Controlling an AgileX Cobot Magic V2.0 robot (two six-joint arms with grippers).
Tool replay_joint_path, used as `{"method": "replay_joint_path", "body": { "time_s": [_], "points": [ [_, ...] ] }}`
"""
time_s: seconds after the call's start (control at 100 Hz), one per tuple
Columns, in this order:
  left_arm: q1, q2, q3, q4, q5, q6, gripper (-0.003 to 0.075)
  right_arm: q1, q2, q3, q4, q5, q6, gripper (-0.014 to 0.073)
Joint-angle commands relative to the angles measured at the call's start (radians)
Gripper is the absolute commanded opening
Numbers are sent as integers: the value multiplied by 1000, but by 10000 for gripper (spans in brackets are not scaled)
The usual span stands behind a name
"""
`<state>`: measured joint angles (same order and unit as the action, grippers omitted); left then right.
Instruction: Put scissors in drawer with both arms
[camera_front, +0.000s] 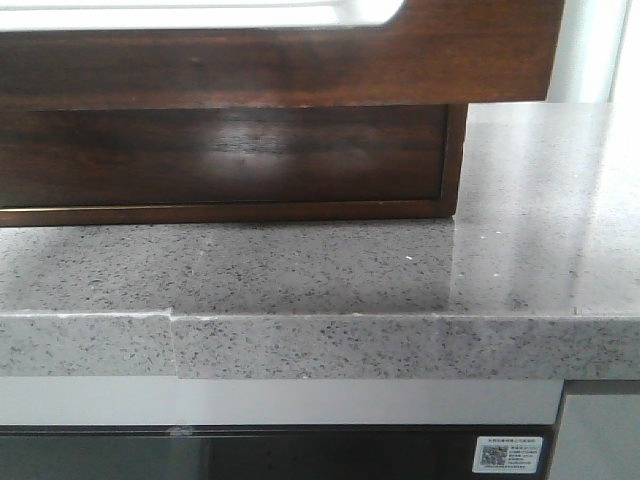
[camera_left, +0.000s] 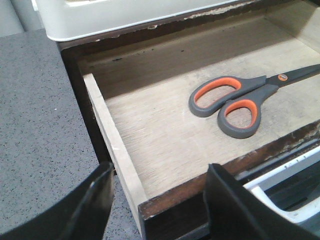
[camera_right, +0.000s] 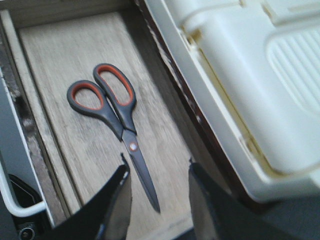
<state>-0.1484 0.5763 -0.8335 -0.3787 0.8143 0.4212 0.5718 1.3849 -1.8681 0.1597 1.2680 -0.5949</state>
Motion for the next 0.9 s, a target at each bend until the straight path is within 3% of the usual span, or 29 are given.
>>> {"method": "replay_joint_path", "body": {
  "time_s": [0.0, 0.29, 0.46, 0.68, 0.89],
  "points": [
    [-9, 5, -34, -29, -69, 0, 388, -75, -91, 70, 14, -42, 95, 246],
    [-9, 5, -34, -29, -69, 0, 388, -400, -376, 598, 175, -422, 184, 244],
    [-9, 5, -34, -29, -69, 0, 388, -550, -516, 852, 233, -551, 196, 244],
    [-9, 5, -34, -29, -69, 0, 388, -586, -669, 1066, 233, -638, 196, 242],
    [-9, 5, -34, -29, -69, 0, 386, -586, -711, 1109, 231, -662, 196, 236]
  ]
}}
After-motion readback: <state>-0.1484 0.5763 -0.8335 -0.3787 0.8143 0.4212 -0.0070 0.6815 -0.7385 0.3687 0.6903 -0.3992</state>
